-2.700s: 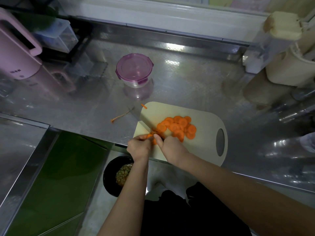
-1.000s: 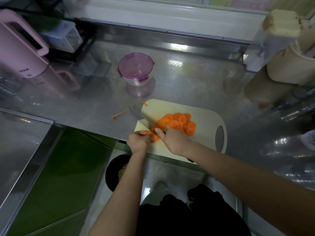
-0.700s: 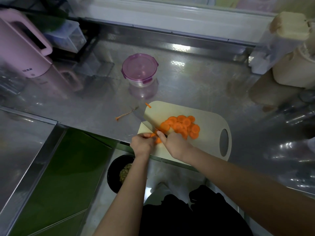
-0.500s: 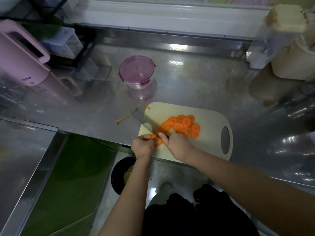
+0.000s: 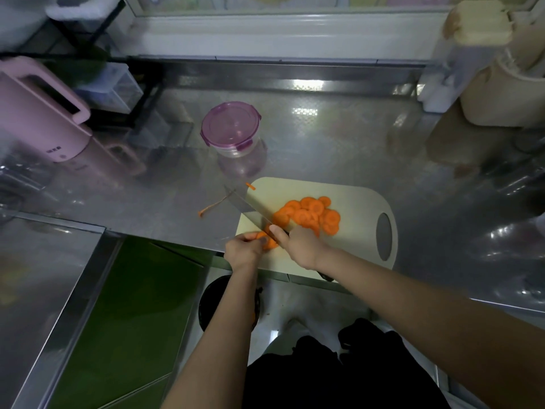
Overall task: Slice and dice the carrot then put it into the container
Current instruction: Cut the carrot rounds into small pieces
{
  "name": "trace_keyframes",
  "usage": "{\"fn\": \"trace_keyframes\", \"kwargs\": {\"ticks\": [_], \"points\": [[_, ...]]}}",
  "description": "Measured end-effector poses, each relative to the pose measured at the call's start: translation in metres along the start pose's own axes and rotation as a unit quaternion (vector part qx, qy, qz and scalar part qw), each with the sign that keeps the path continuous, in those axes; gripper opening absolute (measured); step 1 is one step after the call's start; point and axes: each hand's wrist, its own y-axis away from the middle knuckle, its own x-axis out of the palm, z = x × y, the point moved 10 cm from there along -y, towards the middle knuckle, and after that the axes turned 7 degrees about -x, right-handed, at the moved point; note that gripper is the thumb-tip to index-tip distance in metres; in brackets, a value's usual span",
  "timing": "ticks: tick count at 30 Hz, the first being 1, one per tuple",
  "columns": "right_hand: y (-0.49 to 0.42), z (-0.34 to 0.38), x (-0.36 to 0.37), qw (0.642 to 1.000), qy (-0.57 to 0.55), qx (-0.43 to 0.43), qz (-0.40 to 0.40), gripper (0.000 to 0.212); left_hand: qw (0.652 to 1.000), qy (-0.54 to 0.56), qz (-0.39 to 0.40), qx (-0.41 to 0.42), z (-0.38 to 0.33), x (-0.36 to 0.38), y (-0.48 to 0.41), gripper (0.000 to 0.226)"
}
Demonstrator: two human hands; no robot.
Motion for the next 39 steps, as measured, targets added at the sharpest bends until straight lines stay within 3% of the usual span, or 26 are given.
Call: {"fn": "trace_keyframes", "kwargs": {"ticks": [2,4,7,11,12,13,15,18,23,27,30,31,32,34,37,39], "points": [[-0.002,-0.010,0.003,0.999,-0.022,0.025,-0.019,0.037,1.000,-0.006,0.002,0.003,-0.001,0.000,0.002,0.024],[-0.002,-0.012,0.002,0.999,-0.028,0.029,-0.023,0.049,1.000,-0.006,0.003,0.006,-0.001,0.001,0.001,0.023],[0.010,-0.009,0.003,0.996,-0.074,0.037,0.016,0.048,1.000,-0.006,0.018,0.010,0.000,0.004,-0.001,0.021],[0.023,-0.017,0.005,0.995,-0.092,0.047,-0.013,0.050,1.000,-0.008,0.028,0.012,0.002,0.006,-0.007,0.016],[0.024,-0.028,0.007,0.987,-0.130,0.089,-0.036,0.048,1.000,-0.014,0.024,0.012,0.003,0.006,-0.009,0.013],[0.025,-0.033,0.006,0.982,-0.135,0.114,-0.060,0.056,0.999,-0.022,0.020,0.011,0.004,0.006,-0.011,0.010],[0.021,-0.035,0.015,0.990,-0.055,0.130,-0.004,0.072,0.999,-0.035,0.010,0.020,0.002,0.004,-0.010,0.008],[0.019,-0.039,0.026,0.991,-0.025,0.122,0.042,0.075,0.998,-0.049,0.004,0.040,-0.002,0.004,-0.009,0.009],[0.010,-0.035,0.007,0.987,-0.142,0.061,-0.047,0.047,0.998,-0.035,0.023,0.048,-0.003,0.006,-0.009,0.006],[0.008,-0.025,-0.008,0.987,-0.123,-0.015,-0.101,0.081,0.998,-0.041,0.013,0.052,-0.003,0.006,-0.008,0.005],[0.013,-0.031,0.018,0.995,-0.080,0.053,-0.042,0.054,0.998,-0.039,0.000,0.047,-0.002,0.004,-0.006,0.005],[0.018,-0.034,0.021,0.986,-0.121,0.100,-0.048,0.046,0.998,-0.043,-0.006,0.049,-0.003,0.002,-0.004,0.005],[0.020,-0.030,0.015,0.983,-0.130,0.109,-0.069,0.055,0.998,-0.042,-0.008,0.049,-0.003,0.001,-0.003,0.004],[0.010,-0.018,0.011,0.995,-0.060,0.065,-0.047,0.070,0.998,-0.037,-0.009,0.049,-0.004,0.001,-0.002,0.004],[0.000,-0.014,0.009,0.991,-0.105,0.055,-0.057,0.043,0.998,-0.036,-0.008,0.048,-0.003,0.001,-0.004,0.007],[-0.004,-0.008,0.005,0.991,-0.115,0.034,-0.064,0.046,0.998,-0.034,-0.007,0.048,-0.003,0.001,-0.005,0.008]]}}
